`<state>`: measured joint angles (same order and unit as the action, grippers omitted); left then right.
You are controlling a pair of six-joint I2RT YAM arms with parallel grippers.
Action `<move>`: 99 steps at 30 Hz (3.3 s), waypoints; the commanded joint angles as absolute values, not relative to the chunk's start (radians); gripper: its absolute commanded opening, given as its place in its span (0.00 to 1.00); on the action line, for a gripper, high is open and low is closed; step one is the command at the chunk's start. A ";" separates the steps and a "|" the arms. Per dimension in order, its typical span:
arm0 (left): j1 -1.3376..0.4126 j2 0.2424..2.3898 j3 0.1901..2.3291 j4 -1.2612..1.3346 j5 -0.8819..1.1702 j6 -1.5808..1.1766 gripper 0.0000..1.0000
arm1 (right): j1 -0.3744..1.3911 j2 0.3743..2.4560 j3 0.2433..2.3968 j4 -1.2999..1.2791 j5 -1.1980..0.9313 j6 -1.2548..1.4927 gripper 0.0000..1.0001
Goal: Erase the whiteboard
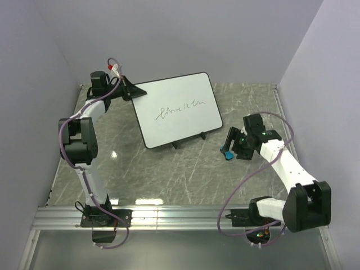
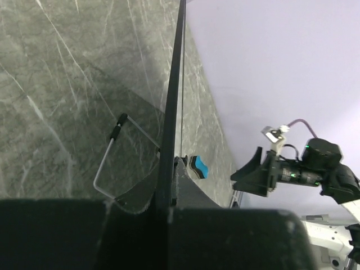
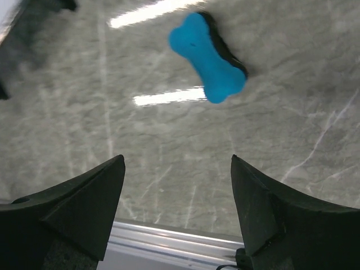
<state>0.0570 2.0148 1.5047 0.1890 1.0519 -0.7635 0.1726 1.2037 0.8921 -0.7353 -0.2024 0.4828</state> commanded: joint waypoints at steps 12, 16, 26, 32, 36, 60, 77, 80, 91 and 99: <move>0.087 1.916 1.525 -0.041 0.950 -0.574 0.00 | 0.204 1.483 0.968 -0.586 0.021 0.442 0.79; 0.087 1.921 1.543 -0.058 0.945 -0.572 0.00 | 0.227 1.554 0.986 -0.566 0.038 0.422 0.78; 0.087 1.913 1.540 -0.095 0.928 -0.551 0.00 | 0.296 1.692 1.038 -0.565 0.104 0.399 0.68; 0.087 1.905 1.525 -0.112 0.914 -0.534 0.00 | 0.296 1.755 1.092 -0.597 0.129 0.390 0.40; 0.086 1.902 1.511 -0.101 0.910 -0.537 0.00 | 0.296 1.744 1.106 -0.621 0.137 0.399 0.13; -0.043 1.882 1.407 -0.028 0.877 -0.568 0.00 | 0.495 2.038 2.051 -0.687 -0.509 0.541 0.00; -0.051 1.795 1.348 -0.043 0.908 -0.552 0.00 | 0.609 2.237 2.125 -0.796 -0.271 0.533 0.00; -0.051 1.793 1.350 -0.037 0.911 -0.564 0.00 | 0.633 2.165 1.935 -0.754 -0.166 0.508 0.00; -0.067 1.781 1.332 -0.023 0.899 -0.575 0.00 | 0.724 2.085 1.732 -0.683 -0.153 0.489 0.00; -0.089 1.778 1.330 -0.043 0.888 -0.565 0.00 | 0.732 2.187 2.173 -0.733 -0.196 0.492 0.00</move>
